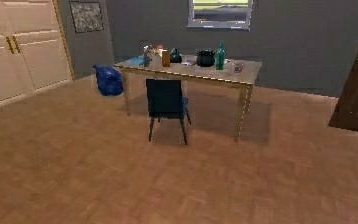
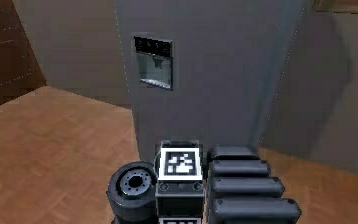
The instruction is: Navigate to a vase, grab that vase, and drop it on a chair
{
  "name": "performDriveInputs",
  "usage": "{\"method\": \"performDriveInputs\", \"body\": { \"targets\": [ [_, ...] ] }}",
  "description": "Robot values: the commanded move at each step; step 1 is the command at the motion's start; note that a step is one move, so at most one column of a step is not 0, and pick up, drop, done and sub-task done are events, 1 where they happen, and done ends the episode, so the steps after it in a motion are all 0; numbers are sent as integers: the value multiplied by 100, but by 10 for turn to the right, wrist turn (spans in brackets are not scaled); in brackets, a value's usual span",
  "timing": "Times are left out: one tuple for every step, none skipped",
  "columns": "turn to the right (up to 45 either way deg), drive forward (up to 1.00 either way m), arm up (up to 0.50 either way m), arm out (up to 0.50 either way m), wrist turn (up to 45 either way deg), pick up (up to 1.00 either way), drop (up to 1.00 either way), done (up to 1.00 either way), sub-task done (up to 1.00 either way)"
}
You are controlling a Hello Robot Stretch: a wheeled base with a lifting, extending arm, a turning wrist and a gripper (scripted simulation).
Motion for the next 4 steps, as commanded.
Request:
{"method": "performDriveInputs", "body": {
  "targets": [
    [150,0,0,0,0,0,0,0,0],
    [0,100,0,0,0,0,0,0,0],
    [60,0,0,0,0,0,0,0,0],
    [0,35,0,0,0,0,0,0,0]
  ]
}}
